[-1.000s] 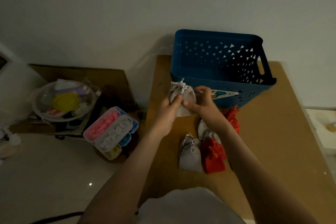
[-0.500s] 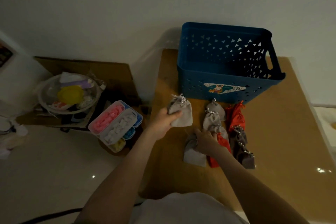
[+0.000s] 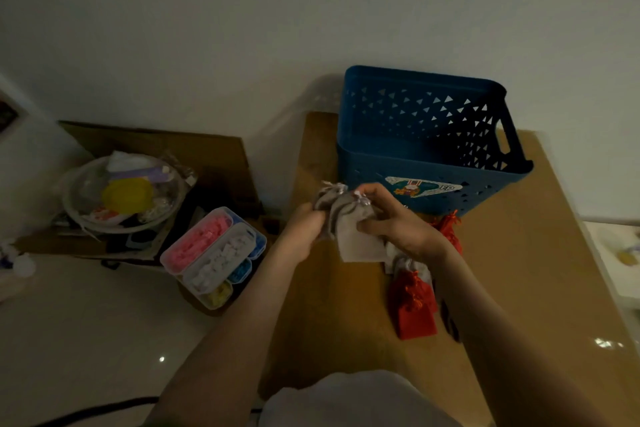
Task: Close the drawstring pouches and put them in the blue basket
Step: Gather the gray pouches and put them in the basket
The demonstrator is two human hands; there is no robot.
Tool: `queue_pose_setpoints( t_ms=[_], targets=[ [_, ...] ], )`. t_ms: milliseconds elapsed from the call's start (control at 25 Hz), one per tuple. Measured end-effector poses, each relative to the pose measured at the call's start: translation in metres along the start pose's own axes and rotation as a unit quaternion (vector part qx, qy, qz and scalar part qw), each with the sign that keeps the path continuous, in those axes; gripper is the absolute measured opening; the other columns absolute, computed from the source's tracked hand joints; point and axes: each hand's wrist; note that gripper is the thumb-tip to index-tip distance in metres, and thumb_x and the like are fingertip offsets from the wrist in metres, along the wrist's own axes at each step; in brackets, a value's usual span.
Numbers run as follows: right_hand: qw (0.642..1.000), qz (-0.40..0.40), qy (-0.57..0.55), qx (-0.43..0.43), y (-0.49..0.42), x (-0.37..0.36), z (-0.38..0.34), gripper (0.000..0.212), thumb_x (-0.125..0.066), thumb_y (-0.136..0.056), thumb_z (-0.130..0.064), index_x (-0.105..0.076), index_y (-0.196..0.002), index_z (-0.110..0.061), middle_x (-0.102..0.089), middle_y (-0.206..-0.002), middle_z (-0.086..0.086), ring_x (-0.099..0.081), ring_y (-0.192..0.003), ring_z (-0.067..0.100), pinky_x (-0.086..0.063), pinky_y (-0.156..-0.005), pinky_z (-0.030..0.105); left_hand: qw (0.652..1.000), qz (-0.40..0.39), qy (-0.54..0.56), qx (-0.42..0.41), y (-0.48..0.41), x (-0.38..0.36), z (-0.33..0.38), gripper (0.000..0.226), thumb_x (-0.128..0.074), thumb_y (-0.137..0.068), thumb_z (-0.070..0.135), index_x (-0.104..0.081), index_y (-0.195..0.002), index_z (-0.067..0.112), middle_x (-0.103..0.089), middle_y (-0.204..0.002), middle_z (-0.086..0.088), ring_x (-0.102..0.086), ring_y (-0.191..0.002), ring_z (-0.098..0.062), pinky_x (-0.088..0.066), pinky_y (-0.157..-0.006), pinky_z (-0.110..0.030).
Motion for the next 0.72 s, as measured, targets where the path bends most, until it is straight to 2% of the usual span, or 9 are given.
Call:
queue_pose_setpoints(
  t_ms=[160, 240, 320, 360, 400, 480, 560, 640, 720],
  targets=[
    [0.993, 0.102, -0.023, 0.048, -0.012, -0.008, -0.012, 0.056, -0.061, -0.083, 0.010, -0.033, -0.122, -0.020, -0.047, -0.118, 0.003, -0.054, -0.104, 0.018, -0.054, -0.083, 0.030, 0.997, -0.056, -0.005, -0.052, 0.001, -0.007, 0.012, 0.022, -0.056, -0.093, 0.024, -0.063, -0.112, 0.016, -0.068, -0.109, -0.008, -0.063, -0.103, -0.023, -0.051, -0.094, -0.041],
    [0.989, 0.135, 0.003, 0.068, -0.016, -0.008, -0.015, 0.052, -0.061, -0.083, 0.010, -0.029, -0.111, -0.020, -0.046, -0.113, 0.006, -0.054, -0.103, 0.024, -0.054, -0.087, 0.039, 0.994, -0.074, -0.020, -0.080, 0.005, -0.008, 0.020, 0.016, -0.054, -0.094, 0.022, -0.063, -0.107, 0.021, -0.069, -0.106, -0.005, -0.062, -0.103, -0.022, -0.050, -0.095, -0.040],
    [0.982, 0.153, 0.048, 0.098, -0.019, -0.008, -0.017, 0.048, -0.062, -0.083, 0.009, -0.030, -0.099, -0.022, -0.046, -0.106, 0.009, -0.054, -0.097, 0.025, -0.051, -0.084, 0.048, 0.991, -0.076, -0.028, -0.108, 0.012, -0.010, 0.029, 0.016, -0.051, -0.096, 0.019, -0.060, -0.101, 0.030, -0.067, -0.105, -0.002, -0.061, -0.106, -0.023, -0.049, -0.097, -0.041],
    [0.979, 0.157, 0.066, 0.116, -0.021, -0.008, -0.018, 0.047, -0.062, -0.083, 0.009, -0.031, -0.097, -0.023, -0.046, -0.103, 0.010, -0.053, -0.093, 0.022, -0.051, -0.081, 0.048, 0.989, -0.083, -0.027, -0.121, 0.015, -0.011, 0.032, 0.016, -0.049, -0.097, 0.022, -0.060, -0.104, 0.032, -0.067, -0.107, -0.002, -0.060, -0.108, -0.024, -0.048, -0.098, -0.041],
    [0.976, 0.156, 0.072, 0.130, -0.022, -0.008, -0.019, 0.046, -0.062, -0.083, 0.009, -0.033, -0.096, -0.024, -0.046, -0.103, 0.009, -0.052, -0.092, 0.019, -0.051, -0.078, 0.044, 0.986, -0.102, -0.010, -0.132, 0.017, -0.012, 0.035, 0.018, -0.047, -0.098, 0.029, -0.059, -0.111, 0.031, -0.067, -0.112, -0.001, -0.059, -0.111, -0.024, -0.047, -0.098, -0.040],
    [0.971, 0.164, 0.090, 0.151, -0.024, -0.006, -0.021, 0.042, -0.064, -0.083, 0.003, -0.038, -0.098, -0.027, -0.048, -0.109, 0.010, -0.053, -0.095, 0.017, -0.051, -0.080, 0.035, 0.974, -0.158, 0.080, -0.141, 0.019, -0.012, 0.038, 0.045, -0.037, -0.095, 0.052, -0.054, -0.128, 0.026, -0.064, -0.122, -0.002, -0.058, -0.116, -0.021, -0.047, -0.099, -0.037],
    [0.960, 0.182, 0.127, 0.169, -0.026, -0.003, -0.022, 0.039, -0.066, -0.083, -0.002, -0.043, -0.099, -0.029, -0.048, -0.112, 0.011, -0.051, -0.100, 0.019, -0.050, -0.083, 0.030, 0.963, -0.172, 0.153, -0.142, 0.023, -0.012, 0.041, 0.062, -0.036, -0.084, 0.061, -0.053, -0.130, 0.023, -0.063, -0.124, -0.004, -0.058, -0.116, -0.021, -0.047, -0.098, -0.036],
    [0.948, 0.199, 0.161, 0.191, -0.027, -0.003, -0.023, 0.037, -0.068, -0.083, -0.005, -0.046, -0.099, -0.031, -0.046, -0.110, 0.003, -0.047, -0.100, 0.014, -0.044, -0.084, 0.022, 0.965, -0.142, 0.140, -0.171, 0.025, -0.017, 0.044, 0.052, -0.047, -0.081, 0.054, -0.055, -0.123, 0.024, -0.064, -0.120, -0.007, -0.060, -0.112, -0.022, -0.049, -0.093, -0.036],
    [0.917, 0.253, 0.230, 0.208, -0.030, -0.005, -0.020, 0.034, -0.069, -0.083, -0.007, -0.054, -0.106, -0.028, -0.041, -0.109, -0.003, -0.039, -0.104, 0.013, -0.035, -0.087, 0.020, 0.965, -0.110, 0.153, -0.180, 0.024, -0.021, 0.048, 0.044, -0.049, -0.083, 0.050, -0.055, -0.119, 0.025, -0.064, -0.118, -0.008, -0.061, -0.107, -0.022, -0.050, -0.090, -0.037]
  ],
)
Point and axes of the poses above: each hand's wrist, its own y-axis away from the middle knuckle, its own x-axis out of the back of the hand, z = x × y
